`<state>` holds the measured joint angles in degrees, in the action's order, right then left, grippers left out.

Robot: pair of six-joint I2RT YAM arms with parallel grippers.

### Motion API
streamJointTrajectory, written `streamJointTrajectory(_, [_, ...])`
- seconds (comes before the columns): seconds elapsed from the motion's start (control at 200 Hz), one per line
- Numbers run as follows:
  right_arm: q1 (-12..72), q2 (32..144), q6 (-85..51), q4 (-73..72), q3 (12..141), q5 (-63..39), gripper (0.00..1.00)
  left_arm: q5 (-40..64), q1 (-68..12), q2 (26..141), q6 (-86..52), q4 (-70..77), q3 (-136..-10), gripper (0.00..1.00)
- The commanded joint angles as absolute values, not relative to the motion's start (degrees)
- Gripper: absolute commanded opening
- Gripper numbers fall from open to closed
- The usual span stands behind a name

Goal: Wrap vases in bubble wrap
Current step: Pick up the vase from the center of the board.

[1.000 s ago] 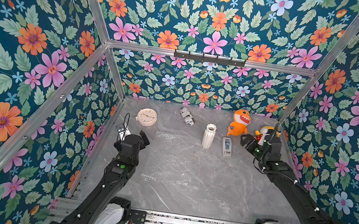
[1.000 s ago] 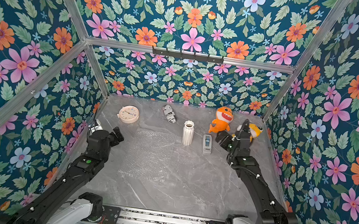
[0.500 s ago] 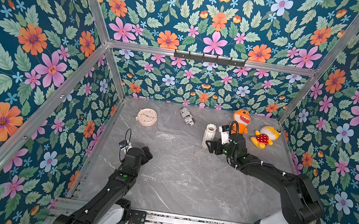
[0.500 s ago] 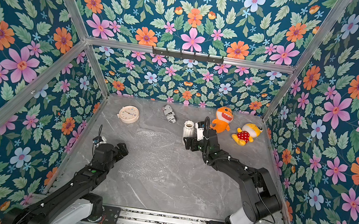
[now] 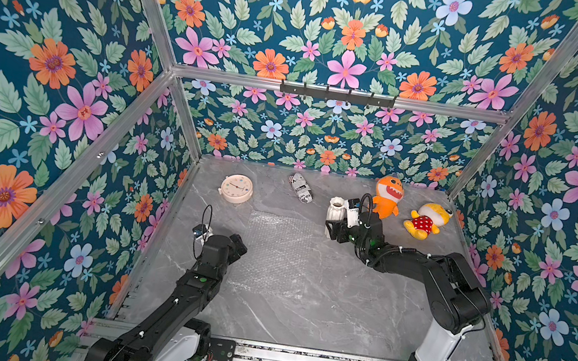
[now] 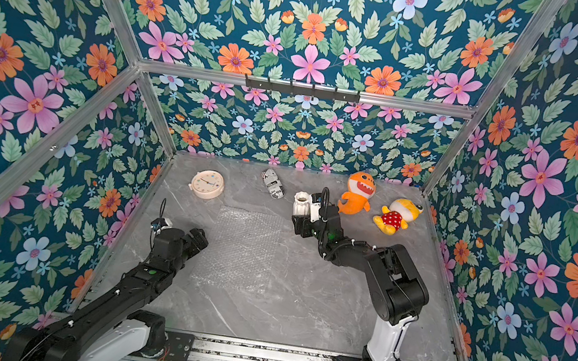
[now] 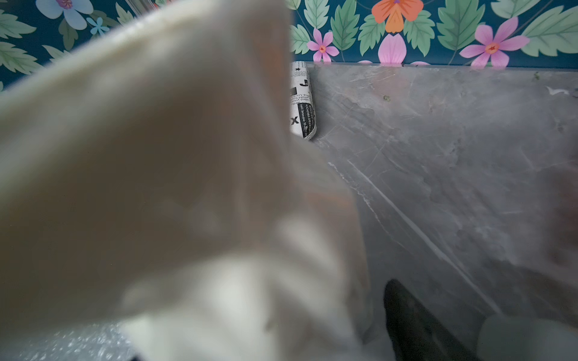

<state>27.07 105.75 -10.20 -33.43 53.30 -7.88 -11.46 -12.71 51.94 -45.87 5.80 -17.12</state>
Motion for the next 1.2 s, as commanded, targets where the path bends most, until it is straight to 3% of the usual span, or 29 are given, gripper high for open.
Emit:
streamJointTrajectory(0.0, [27.63,106.60,-9.98,-40.52,53.06,-4.37,0.77,-13.27,-12.66,51.49,-45.03,4.52,-17.47,0.98])
streamJointTrajectory(0.295, [28.26,108.53,-7.87,-44.53,52.70,-2.77,0.71,-13.81,-12.66,52.02,-43.88,3.79,-18.08,0.98])
streamJointTrajectory(0.51, [30.02,109.29,-4.26,-47.29,52.42,-0.38,0.59,-15.01,-12.63,52.16,-42.83,2.49,-18.94,0.98])
streamJointTrajectory(0.83, [30.41,107.29,-2.13,-44.01,53.50,-0.52,0.51,-14.72,-12.55,53.95,-41.81,3.05,-19.19,0.99])
streamJointTrajectory(0.94, [30.64,104.80,-1.52,-35.83,55.61,-1.55,0.49,-13.55,-12.57,55.97,-41.71,4.32,-19.34,0.98])
streamJointTrajectory(1.195, [36.21,101.91,7.59,-2.12,68.88,0.25,0.45,-8.63,-10.36,64.14,-41.91,6.50,-23.52,0.97])
